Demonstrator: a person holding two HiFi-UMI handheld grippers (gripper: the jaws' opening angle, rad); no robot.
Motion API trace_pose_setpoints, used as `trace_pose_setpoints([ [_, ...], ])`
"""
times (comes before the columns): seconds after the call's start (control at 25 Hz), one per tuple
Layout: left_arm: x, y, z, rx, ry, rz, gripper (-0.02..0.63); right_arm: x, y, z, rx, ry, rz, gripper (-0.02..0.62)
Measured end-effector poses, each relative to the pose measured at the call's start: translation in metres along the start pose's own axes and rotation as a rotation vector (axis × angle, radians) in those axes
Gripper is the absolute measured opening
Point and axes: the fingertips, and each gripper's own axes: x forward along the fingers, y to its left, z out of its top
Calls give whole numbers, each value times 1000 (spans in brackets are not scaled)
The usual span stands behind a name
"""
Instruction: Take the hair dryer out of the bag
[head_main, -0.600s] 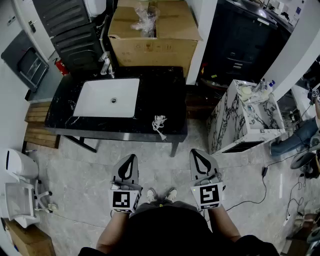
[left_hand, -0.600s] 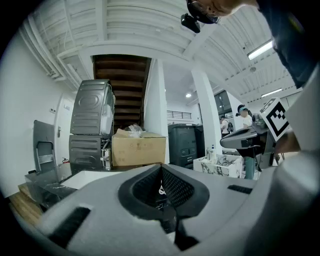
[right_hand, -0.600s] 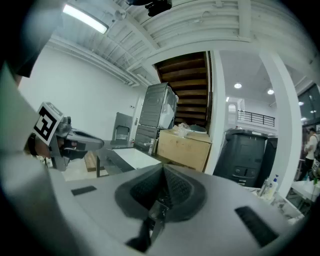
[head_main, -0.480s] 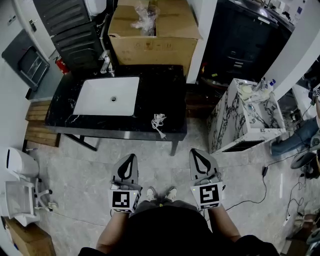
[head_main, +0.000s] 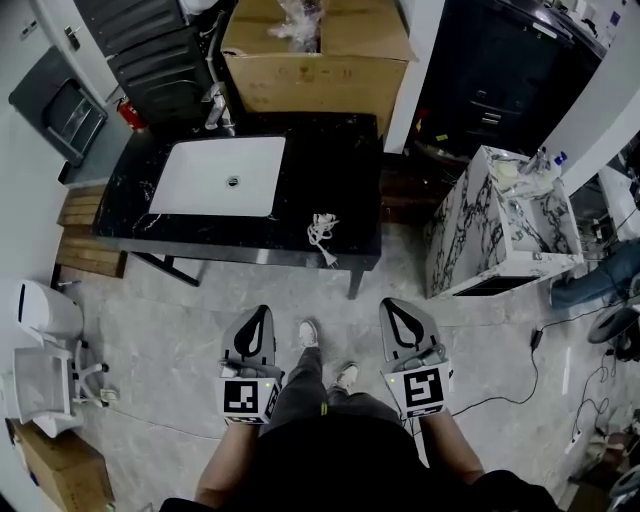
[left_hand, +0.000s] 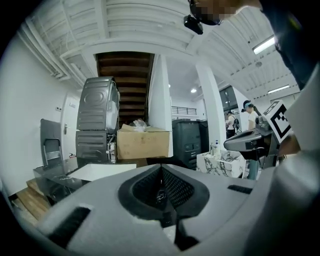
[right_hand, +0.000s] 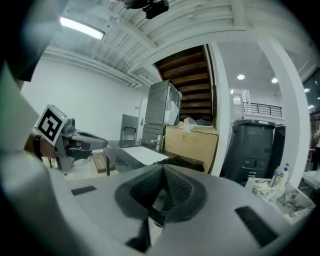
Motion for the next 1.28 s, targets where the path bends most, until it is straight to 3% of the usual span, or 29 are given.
trace_pose_setpoints([
  [0.2, 23, -1, -10, -15, 10, -41, 20, 13, -9, -2, -20, 8, -25, 12],
  [0.52, 90, 7, 4, -28, -21, -133, 20, 46, -41, 10, -43, 39, -93, 12],
  [0.88, 174, 51, 18, -60, -44, -190, 20, 123, -65, 43, -98, 58, -123, 12],
  [1.28, 227, 73, 6, -110, -11, -247, 20, 185, -62, 43, -182, 113, -74, 12],
])
